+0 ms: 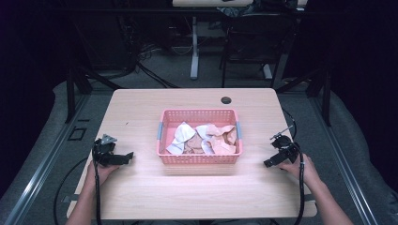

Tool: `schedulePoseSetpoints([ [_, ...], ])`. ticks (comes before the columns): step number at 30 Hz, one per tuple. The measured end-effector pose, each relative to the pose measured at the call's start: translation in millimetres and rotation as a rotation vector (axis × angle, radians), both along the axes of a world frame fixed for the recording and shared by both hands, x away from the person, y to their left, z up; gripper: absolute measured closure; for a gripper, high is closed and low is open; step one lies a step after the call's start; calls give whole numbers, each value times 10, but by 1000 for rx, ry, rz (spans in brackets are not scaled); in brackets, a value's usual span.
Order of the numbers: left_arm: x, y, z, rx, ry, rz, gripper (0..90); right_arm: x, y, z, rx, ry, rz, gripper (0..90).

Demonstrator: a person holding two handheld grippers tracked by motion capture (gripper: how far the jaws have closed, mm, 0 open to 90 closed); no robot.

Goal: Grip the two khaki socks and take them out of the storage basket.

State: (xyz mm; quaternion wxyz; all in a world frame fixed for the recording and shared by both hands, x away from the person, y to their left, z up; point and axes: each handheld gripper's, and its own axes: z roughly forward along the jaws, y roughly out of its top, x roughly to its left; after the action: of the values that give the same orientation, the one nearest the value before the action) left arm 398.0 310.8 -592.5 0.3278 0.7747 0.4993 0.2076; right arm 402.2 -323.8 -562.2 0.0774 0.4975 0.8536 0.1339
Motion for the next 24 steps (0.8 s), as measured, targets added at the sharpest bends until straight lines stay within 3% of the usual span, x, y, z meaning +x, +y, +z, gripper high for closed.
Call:
schedulePoseSetpoints([
  [12, -1, 0, 0, -1, 0, 1, 12, -3, 4, 2, 5, 3, -17, 0],
  [16, -1, -1, 0, -2, 0, 1, 12, -3, 1, -17, 24, -31, -52, 0],
  [24, 1, -1, 0, -1, 0, 0, 12, 56, -1, 3, -5, 8, -28, 0],
])
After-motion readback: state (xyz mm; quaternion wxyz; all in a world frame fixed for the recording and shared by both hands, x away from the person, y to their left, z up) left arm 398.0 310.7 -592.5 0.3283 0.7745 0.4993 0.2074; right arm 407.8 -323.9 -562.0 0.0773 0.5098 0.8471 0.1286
